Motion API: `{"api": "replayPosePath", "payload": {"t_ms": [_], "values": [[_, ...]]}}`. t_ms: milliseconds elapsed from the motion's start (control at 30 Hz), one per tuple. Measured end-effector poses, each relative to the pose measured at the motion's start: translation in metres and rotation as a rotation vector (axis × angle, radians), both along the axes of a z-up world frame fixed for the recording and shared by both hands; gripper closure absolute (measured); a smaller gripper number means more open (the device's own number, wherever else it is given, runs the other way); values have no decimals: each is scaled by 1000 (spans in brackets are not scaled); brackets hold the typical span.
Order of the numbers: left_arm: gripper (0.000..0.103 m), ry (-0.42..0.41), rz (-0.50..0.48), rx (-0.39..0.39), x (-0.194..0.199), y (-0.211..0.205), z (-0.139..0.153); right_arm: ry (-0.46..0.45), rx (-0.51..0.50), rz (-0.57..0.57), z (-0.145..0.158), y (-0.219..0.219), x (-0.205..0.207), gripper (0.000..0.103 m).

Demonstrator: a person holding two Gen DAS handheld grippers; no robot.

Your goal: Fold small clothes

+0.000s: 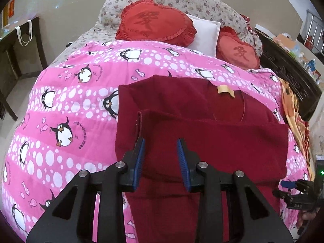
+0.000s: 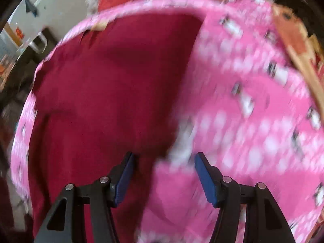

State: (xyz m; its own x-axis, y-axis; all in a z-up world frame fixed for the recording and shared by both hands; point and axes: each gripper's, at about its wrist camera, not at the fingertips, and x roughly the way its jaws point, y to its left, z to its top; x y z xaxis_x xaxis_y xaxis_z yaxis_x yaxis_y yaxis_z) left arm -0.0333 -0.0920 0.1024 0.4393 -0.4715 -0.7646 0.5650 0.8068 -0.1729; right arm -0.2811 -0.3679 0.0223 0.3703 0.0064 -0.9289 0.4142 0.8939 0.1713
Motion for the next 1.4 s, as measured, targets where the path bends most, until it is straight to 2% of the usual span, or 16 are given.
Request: {"api": "replayPosePath", "payload": {"t_ms": [133, 233, 333, 400, 433, 467, 533, 600, 667, 767, 900, 1000, 1100, 1200, 1333, 1400], "values": [[71, 26, 13, -13, -1, -2, -5, -82, 13, -45, 23, -11, -13, 44], [71, 33, 5, -14, -5, -4, -8, -272, 70, -144, 49, -38, -9, 39], [71, 46, -13, 2, -10, -11, -14, -365, 136, -206, 45, -60, 13, 35], [71, 49, -28, 11, -14, -14, -15, -345, 206, -190, 27, -70, 42, 48], [71, 45, -34, 14, -16, -15, -15, -310, 194, -162, 18, -71, 57, 71], [71, 39, -38, 16, -17, -14, -13, -287, 129, -144, 19, -69, 64, 83], [71, 21, -35, 7, -19, -9, -10, -313, 34, -115, 32, -69, 69, 88], [71, 25, -22, 5, -18, -3, -12, -327, -71, -130, 44, -71, 68, 89], [71, 51, -16, 4, -18, 1, -17, -279, -156, -128, 32, -72, 71, 89], [71, 86, -10, 22, -21, 11, -25, -256, -129, -149, 15, -75, 70, 88], [71, 81, -5, 45, -31, 28, -26, -300, -74, -201, 46, -73, 42, 71], [71, 98, 11, 39, -37, 40, -28, -316, -80, -109, 65, -36, 27, 66], [71, 127, 16, 27, -47, 47, -30, -245, -91, -49, 48, -14, 24, 66], [71, 169, -8, 23, -61, 51, -31, -71, -134, -74, 1, -12, 22, 65], [44, 182, -34, 8, -85, 65, -27, -168, -74, -119, 23, -11, -2, 64], [44, 188, -36, 10, -96, 73, -27, -194, -68, -106, 39, -5, -14, 64]]}}
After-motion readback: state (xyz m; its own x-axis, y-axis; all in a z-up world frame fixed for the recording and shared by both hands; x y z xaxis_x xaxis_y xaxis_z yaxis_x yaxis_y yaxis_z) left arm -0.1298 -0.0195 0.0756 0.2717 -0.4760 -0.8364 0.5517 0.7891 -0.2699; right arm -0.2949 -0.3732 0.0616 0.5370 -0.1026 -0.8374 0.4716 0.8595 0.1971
